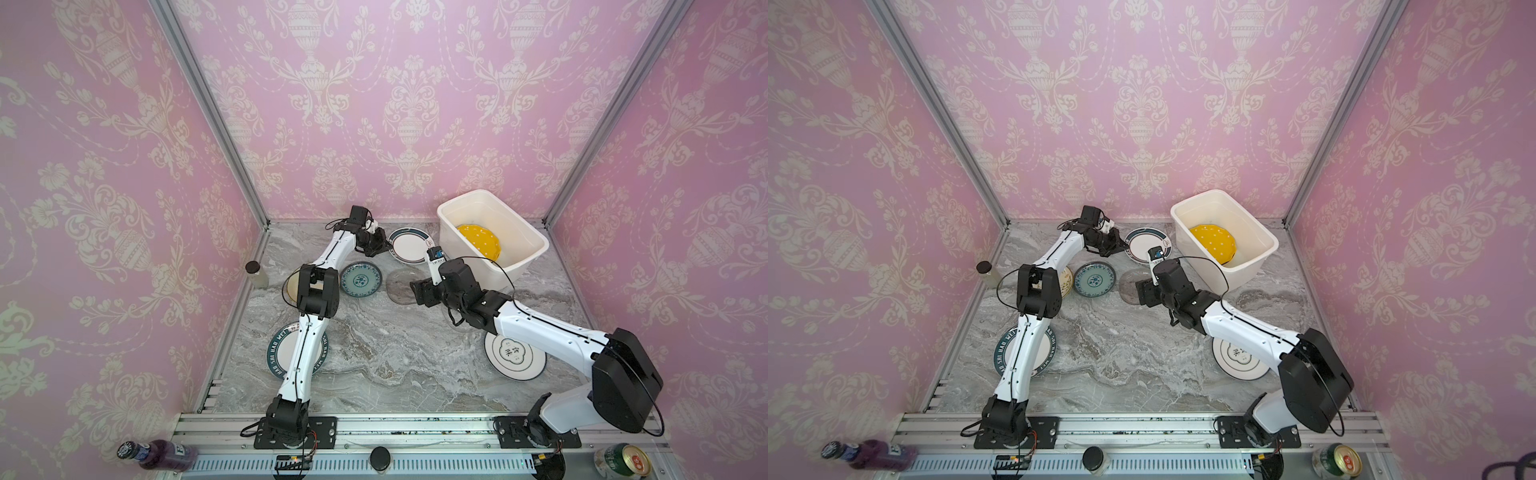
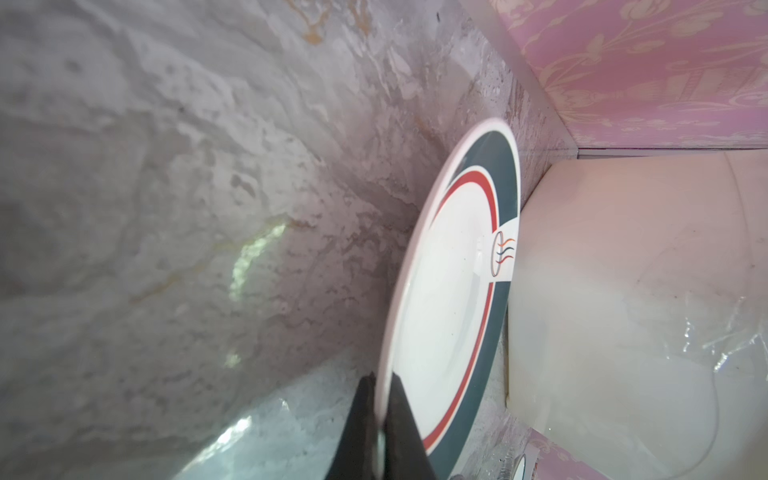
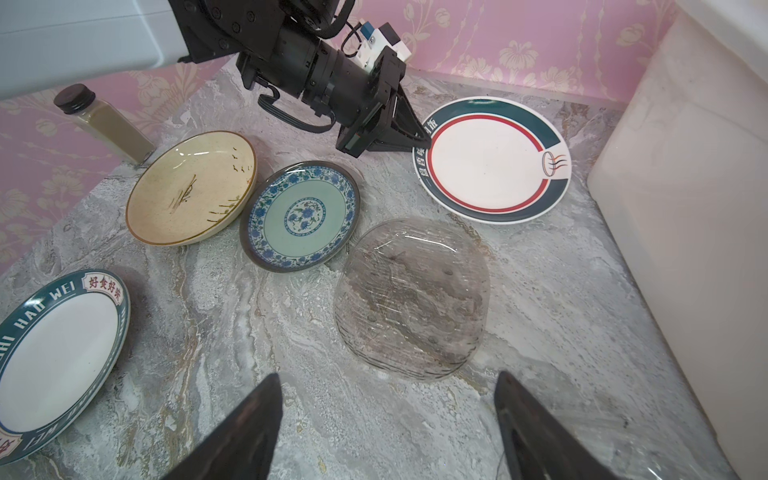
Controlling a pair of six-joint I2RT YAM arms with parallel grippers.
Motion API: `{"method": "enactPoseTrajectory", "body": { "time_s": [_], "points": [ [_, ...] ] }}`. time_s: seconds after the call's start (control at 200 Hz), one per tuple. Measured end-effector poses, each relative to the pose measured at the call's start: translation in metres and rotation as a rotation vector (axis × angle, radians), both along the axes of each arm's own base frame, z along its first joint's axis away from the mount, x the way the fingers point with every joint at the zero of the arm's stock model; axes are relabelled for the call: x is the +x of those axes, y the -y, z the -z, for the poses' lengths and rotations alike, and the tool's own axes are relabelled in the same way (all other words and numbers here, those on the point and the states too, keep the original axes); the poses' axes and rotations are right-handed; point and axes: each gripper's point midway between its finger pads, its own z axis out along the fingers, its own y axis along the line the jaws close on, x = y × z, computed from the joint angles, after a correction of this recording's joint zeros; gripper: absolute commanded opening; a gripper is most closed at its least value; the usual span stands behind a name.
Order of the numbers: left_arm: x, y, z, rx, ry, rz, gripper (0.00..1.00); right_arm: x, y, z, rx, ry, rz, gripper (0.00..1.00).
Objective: Place the plates into the plastic bin on the countertop
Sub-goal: 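Grip the green-and-red-rimmed white plate's edge with the left gripper and tilt it up, then raise the rimmed plate with the left gripper toward the right gripper while it approaches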
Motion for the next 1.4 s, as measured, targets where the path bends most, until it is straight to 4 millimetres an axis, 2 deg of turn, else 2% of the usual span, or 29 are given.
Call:
{"method": "enactPoseTrajectory", "body": {
  "time_s": [0.215,0.32,0.42,0.685,0.906,1.206,1.301,1.396],
  "points": [
    [-0.016,-0.013,-0.014,0.058,-0.02,-0.041,0.0,-0.001,0.004,-0.02,0.04,0.03,0.022,0.81],
    [-0.028,-0.02,-0.024,0.08,-0.032,-0.073,0.0,-0.004,0.009,-0.039,0.067,0.061,0.031,0.81],
    [-0.039,-0.026,-0.042,0.082,-0.024,-0.11,0.0,-0.007,0.015,-0.058,0.103,0.077,0.05,0.83],
    [-0.087,-0.039,-0.118,0.001,0.053,-0.217,0.0,-0.002,0.035,-0.107,0.273,-0.028,0.109,0.85],
    [-0.139,-0.046,-0.184,-0.071,0.122,-0.232,0.0,-0.008,0.043,-0.146,0.474,-0.178,0.077,0.85],
    [-0.217,-0.047,-0.271,-0.161,0.196,-0.173,0.0,-0.011,0.061,-0.156,0.643,-0.312,0.052,0.83],
    [-0.239,-0.037,-0.287,-0.191,0.197,-0.135,0.0,-0.01,0.067,-0.158,0.665,-0.328,0.04,0.82],
    [-0.261,-0.02,-0.29,-0.208,0.17,-0.082,0.0,-0.011,0.07,-0.16,0.685,-0.339,0.018,0.8]
  ]
}}
